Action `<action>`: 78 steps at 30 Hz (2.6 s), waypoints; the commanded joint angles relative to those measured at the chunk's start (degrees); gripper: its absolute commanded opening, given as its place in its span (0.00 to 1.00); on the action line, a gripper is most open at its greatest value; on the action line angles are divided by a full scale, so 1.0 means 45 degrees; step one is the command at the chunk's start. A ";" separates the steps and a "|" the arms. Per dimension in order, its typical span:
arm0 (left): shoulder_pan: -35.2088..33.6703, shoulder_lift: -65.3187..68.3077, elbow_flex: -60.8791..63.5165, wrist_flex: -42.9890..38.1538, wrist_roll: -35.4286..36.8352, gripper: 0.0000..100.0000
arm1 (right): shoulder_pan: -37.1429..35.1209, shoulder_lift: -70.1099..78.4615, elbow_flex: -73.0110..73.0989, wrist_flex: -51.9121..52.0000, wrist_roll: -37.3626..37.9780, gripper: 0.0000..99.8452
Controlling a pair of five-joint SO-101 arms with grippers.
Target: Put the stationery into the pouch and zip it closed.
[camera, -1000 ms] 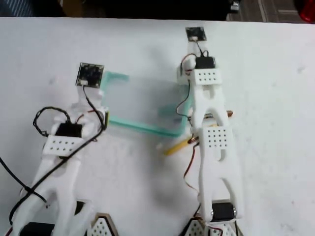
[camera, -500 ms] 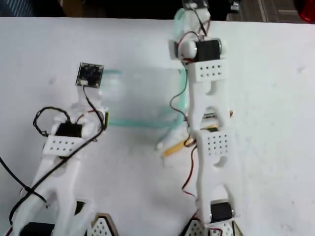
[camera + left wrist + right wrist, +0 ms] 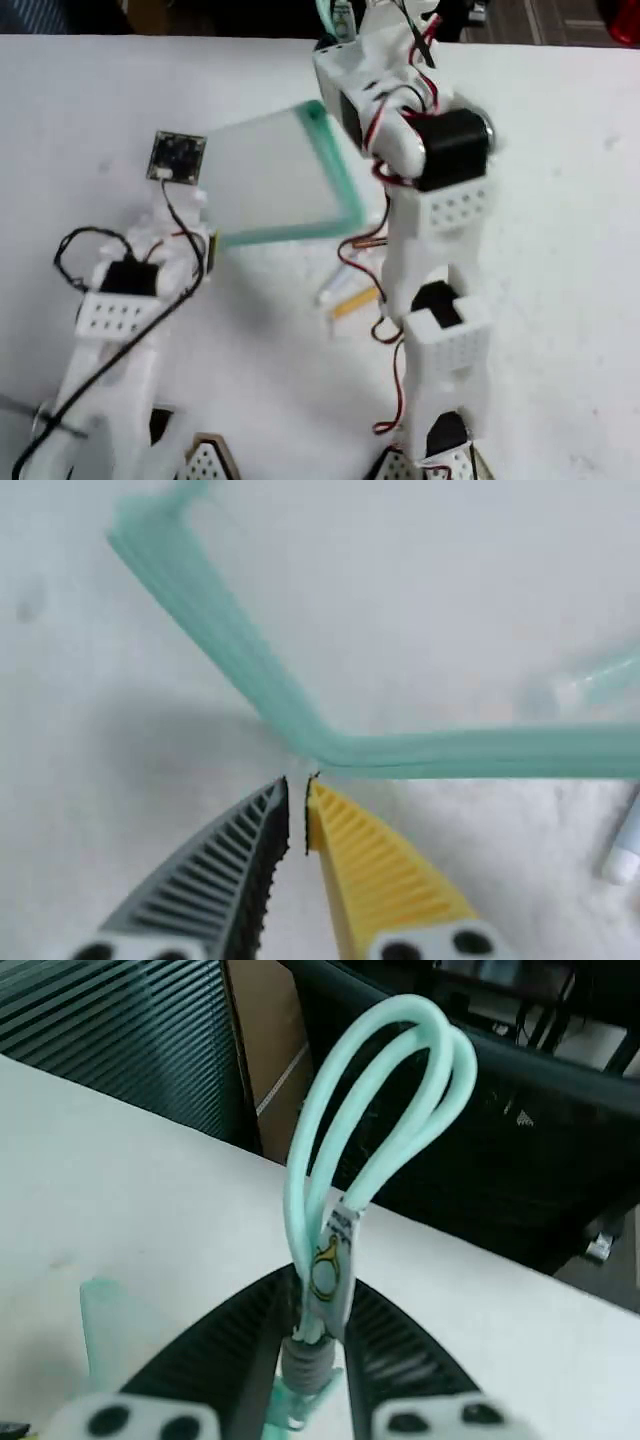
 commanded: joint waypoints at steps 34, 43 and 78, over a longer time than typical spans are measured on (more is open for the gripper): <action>0.1944 -1.2650 0.0430 0.3790 -0.0684 0.23 | -0.3858 -0.3839 0.1368 -0.0166 0.3341 0.02; 0.1866 -1.2630 0.0449 0.3790 -0.0762 0.23 | -0.2530 -0.4190 0.1387 -0.1788 0.3263 0.02; -0.0830 -1.2630 0.2559 0.0527 0.0547 0.23 | -0.7648 -0.6144 0.1661 0.0186 0.3263 0.02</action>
